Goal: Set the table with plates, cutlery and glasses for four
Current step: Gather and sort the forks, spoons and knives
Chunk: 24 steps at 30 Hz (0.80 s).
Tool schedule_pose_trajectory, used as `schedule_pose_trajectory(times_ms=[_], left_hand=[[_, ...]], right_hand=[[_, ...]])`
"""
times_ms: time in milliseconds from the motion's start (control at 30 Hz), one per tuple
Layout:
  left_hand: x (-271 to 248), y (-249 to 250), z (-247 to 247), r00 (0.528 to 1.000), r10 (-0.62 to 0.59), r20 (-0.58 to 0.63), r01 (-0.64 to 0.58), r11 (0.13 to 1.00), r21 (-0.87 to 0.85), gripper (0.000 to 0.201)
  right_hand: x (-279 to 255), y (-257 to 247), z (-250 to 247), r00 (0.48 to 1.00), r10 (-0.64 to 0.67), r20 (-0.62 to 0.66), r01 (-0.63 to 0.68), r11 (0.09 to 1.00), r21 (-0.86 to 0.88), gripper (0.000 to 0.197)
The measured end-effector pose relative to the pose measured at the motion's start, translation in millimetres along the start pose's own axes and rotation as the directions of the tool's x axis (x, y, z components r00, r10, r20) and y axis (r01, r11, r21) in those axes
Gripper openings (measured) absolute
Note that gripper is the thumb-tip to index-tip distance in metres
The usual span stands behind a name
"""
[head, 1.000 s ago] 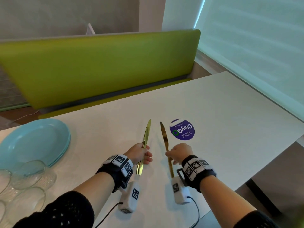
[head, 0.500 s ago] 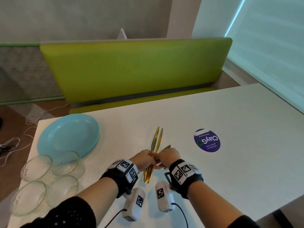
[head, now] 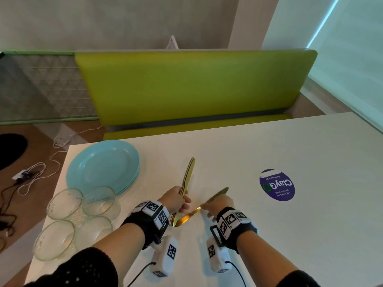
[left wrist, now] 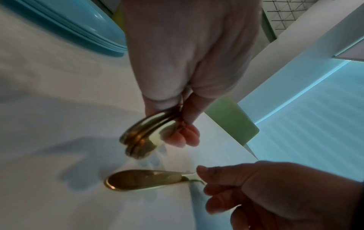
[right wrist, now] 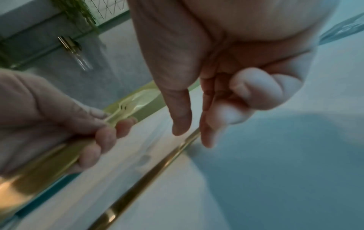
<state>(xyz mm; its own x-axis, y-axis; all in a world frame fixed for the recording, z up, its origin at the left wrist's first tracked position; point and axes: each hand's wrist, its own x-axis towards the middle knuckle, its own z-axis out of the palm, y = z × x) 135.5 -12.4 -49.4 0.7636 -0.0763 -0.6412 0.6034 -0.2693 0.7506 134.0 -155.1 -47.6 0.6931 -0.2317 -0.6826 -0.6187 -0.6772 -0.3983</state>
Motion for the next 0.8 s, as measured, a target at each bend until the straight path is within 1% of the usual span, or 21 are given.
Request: schedule_pose_trajectory(times_ms=[100,167,233,333,367,467,500,667,800], left_hand=[[1,0,-3,1.000,0.002,-0.002,-0.002,1.000,-0.011,0.030],[0,-2,-3,1.000,0.000,0.000,0.000,1.000,-0.016,0.029],[-1,-4,-3,1.000,-0.003,-0.007,0.003,1.000,-0.023,0.029],[-3,-8,-1,1.000,-0.014,-0.015,0.013,0.999,-0.029,0.030],[-4,-9,0,1.000,-0.018,-0.016,0.017,0.999,-0.029,0.030],[-6,-10,1,0.999,-0.033,-0.024,0.031,0.998,-0.049,0.028],[-7,-11,2,0.999,-0.036,-0.030,0.034,0.998,-0.060,0.027],[-12,-18,7,0.997,-0.055,-0.063,0.050,0.996,-0.073,0.028],[-21,-23,9,0.996,-0.064,-0.062,0.058,0.994,-0.093,0.027]], right_hand=[[0,-2,10,0.998,0.019,-0.066,-0.020,1.000,-0.007,0.038],[-3,-5,15,0.995,0.013,-0.100,-0.017,0.999,-0.047,0.043],[-6,-7,19,0.995,-0.004,-0.103,-0.005,0.996,-0.086,0.045],[-3,-7,24,0.996,0.012,-0.092,-0.018,0.998,-0.061,0.041],[-1,-7,24,0.996,0.027,-0.082,-0.030,0.999,-0.040,0.037],[2,-5,25,0.996,0.053,-0.076,-0.050,0.997,0.051,0.016],[3,-4,26,0.995,0.062,-0.075,-0.056,0.995,0.079,0.015],[-4,3,26,0.995,0.055,-0.083,-0.045,0.991,0.124,0.013],[-11,11,19,0.994,0.002,-0.108,0.008,0.995,0.096,0.023]])
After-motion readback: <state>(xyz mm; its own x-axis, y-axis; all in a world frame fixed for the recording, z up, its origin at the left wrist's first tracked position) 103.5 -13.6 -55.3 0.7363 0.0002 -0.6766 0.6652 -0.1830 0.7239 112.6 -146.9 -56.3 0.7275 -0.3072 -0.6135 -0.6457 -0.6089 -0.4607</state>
